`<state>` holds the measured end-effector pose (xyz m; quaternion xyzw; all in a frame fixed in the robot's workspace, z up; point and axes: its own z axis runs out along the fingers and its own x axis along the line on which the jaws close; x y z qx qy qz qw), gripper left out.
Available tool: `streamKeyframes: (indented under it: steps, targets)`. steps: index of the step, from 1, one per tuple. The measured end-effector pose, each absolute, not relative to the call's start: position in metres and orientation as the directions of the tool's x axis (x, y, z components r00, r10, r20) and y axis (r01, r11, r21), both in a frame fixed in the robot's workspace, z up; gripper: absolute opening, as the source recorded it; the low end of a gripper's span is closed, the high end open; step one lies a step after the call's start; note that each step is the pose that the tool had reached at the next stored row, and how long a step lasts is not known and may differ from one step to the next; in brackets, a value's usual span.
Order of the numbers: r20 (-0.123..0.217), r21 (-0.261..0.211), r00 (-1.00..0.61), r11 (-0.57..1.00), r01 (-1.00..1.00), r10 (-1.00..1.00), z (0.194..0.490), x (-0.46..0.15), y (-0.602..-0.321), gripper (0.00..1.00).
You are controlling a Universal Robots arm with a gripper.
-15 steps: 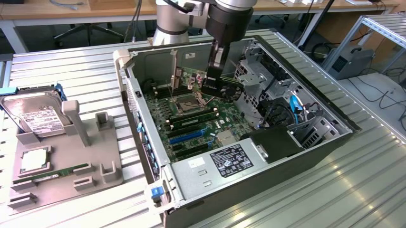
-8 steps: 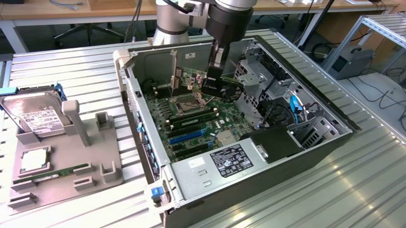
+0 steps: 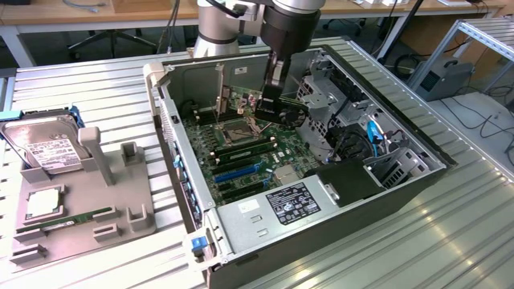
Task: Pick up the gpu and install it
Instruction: 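Insert the gpu into the slot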
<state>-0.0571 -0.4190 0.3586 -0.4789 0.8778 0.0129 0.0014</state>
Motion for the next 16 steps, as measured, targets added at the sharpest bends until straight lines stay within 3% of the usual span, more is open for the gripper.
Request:
streamKeyframes:
  steps: [16]
  targets:
    - [-0.014, 0.021, -0.518, 0.517, -0.856, -0.856, 0.3581, -0.0571, -0.4190, 0.27]
